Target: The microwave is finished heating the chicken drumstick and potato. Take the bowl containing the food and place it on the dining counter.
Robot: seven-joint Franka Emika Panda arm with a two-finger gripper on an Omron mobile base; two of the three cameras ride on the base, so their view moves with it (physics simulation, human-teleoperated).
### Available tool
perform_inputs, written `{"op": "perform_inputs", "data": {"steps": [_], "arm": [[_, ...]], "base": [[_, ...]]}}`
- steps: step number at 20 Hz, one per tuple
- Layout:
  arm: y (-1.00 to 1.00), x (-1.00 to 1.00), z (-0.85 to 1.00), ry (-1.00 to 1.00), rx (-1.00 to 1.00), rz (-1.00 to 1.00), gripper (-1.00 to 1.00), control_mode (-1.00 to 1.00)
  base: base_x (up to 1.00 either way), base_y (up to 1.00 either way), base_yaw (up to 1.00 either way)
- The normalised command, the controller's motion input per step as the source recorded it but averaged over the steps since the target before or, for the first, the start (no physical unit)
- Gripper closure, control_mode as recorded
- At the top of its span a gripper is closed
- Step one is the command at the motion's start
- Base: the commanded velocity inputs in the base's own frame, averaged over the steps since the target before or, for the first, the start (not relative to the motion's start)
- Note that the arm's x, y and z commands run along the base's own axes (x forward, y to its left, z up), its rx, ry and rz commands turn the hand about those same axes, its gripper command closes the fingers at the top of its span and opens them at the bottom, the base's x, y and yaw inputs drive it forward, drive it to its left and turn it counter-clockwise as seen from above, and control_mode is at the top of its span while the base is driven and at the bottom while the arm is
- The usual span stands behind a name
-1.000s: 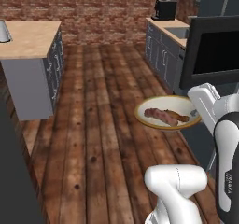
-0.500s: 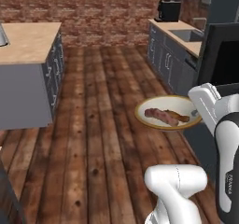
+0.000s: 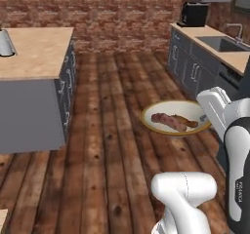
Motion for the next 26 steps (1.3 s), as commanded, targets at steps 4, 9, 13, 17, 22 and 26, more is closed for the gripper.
{"op": "perform_inputs", "data": {"steps": [4, 9, 13, 17, 22, 26], "arm": [[0.00, 0.00, 0.00, 0.00, 0.00, 0.00, 1.00, 1.00], [0.00, 0.00, 0.00, 0.00, 0.00, 0.00, 1.00, 1.00], [0.00, 0.00, 0.00, 0.00, 0.00, 0.00, 1.00, 1.00], [0.00, 0.00, 0.00, 0.00, 0.00, 0.00, 1.00, 1.00], [0.00, 0.00, 0.00, 0.00, 0.00, 0.00, 1.00, 1.00], [0.00, 0.00, 0.00, 0.00, 0.00, 0.00, 1.00, 1.00]], "base": [[1.00, 0.36, 0.10], [1.00, 0.26, 0.07], [1.00, 0.29, 0.12], [1.00, 0.21, 0.23], [0.84, 0.59, 0.15], [0.83, 0.99, 0.07]]}}
